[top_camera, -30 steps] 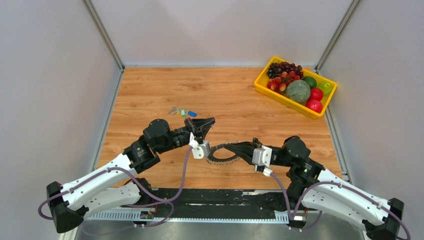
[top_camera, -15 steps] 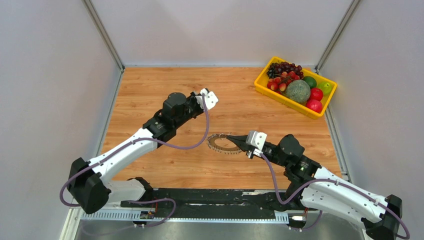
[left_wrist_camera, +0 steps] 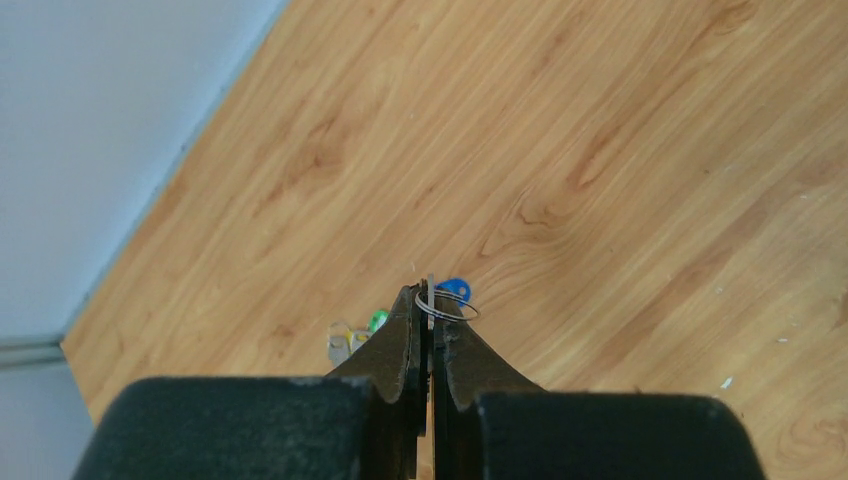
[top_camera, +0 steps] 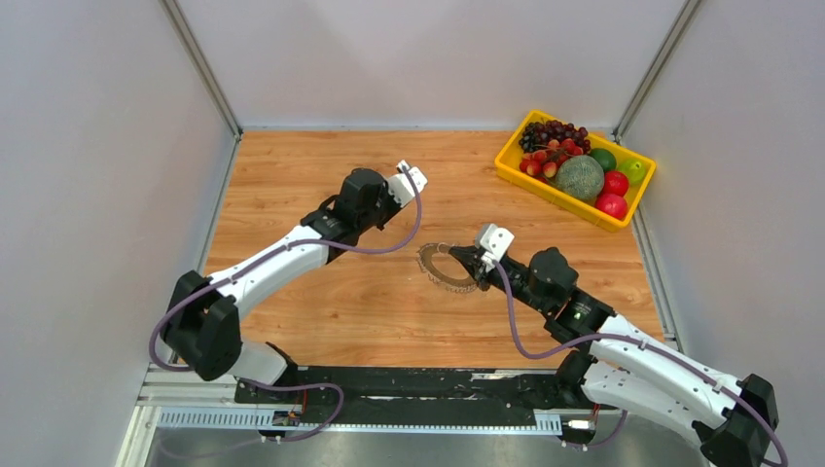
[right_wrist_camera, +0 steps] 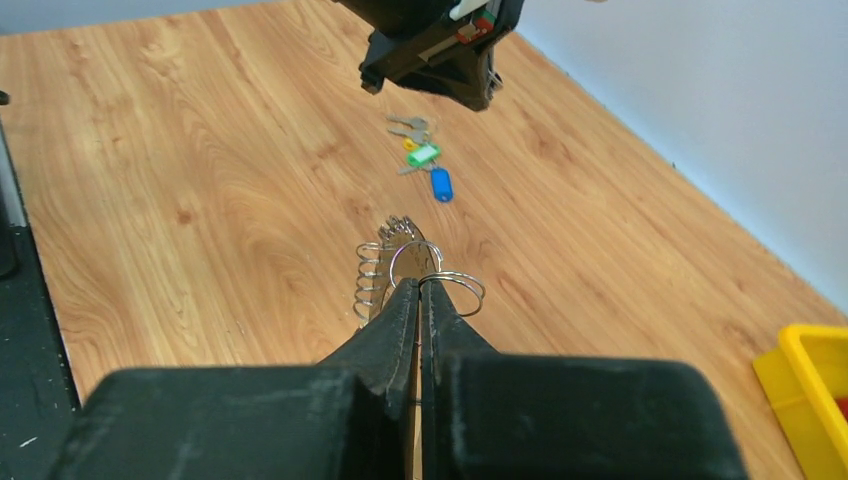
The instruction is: Remove the keys from the keyring
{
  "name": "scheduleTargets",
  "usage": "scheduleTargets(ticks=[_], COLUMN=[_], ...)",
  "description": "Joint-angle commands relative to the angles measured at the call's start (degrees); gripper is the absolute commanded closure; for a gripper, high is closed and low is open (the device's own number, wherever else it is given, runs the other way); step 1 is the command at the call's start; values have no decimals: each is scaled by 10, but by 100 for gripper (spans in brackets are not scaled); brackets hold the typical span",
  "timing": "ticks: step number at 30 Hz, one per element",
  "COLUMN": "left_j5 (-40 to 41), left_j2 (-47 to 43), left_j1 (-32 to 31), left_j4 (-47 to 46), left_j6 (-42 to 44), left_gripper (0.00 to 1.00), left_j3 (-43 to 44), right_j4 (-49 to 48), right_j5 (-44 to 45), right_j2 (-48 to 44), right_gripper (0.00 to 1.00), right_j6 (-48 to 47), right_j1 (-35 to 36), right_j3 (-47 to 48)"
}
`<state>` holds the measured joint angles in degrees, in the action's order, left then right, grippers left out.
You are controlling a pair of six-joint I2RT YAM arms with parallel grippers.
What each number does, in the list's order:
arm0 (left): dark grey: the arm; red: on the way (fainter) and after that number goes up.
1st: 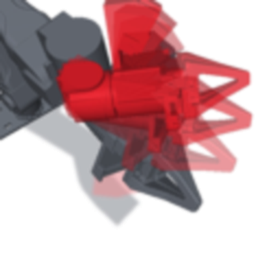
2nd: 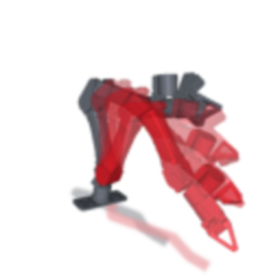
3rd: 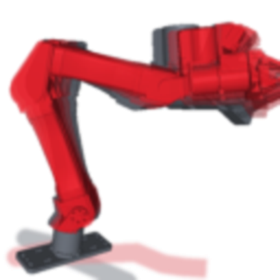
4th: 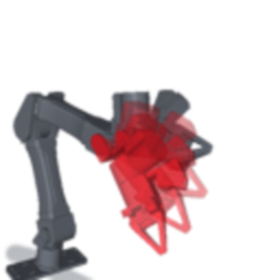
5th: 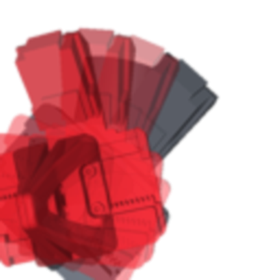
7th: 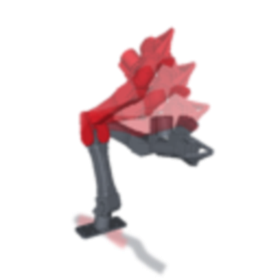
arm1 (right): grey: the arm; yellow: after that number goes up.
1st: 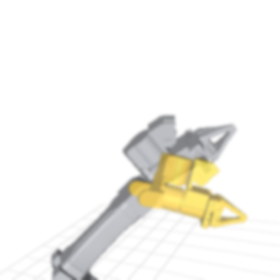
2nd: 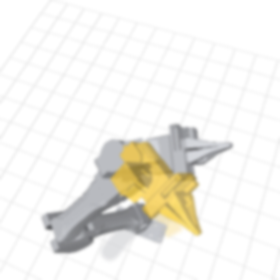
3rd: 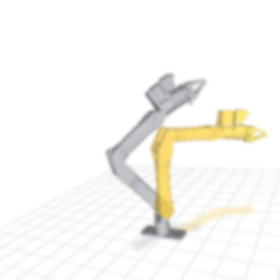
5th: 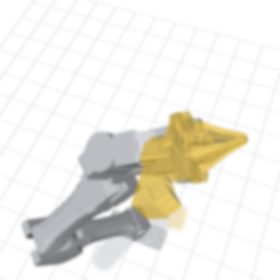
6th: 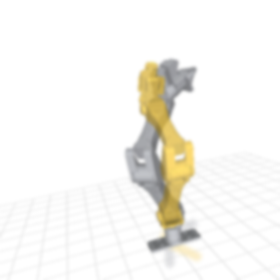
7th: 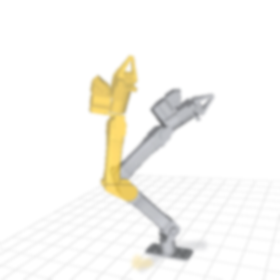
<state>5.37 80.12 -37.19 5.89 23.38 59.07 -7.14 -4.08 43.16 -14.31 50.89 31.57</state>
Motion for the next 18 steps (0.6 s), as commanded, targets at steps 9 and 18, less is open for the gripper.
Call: scheduleTargets(ticks=[9,18], left_j5=[42,25], left_j2=[176,151], left_j1=[109,127], left_j4=[184,195], left_j6=[-222,-255], left_gripper=[87,0], left_j3=[182,202], right_j4=[-17,-5], right_j5=[-72,-87], right_j2=[22,24], right_gripper=[100,100], right_j6=[89,98], right_j1=[-116,-160], right_j3=[62,71])
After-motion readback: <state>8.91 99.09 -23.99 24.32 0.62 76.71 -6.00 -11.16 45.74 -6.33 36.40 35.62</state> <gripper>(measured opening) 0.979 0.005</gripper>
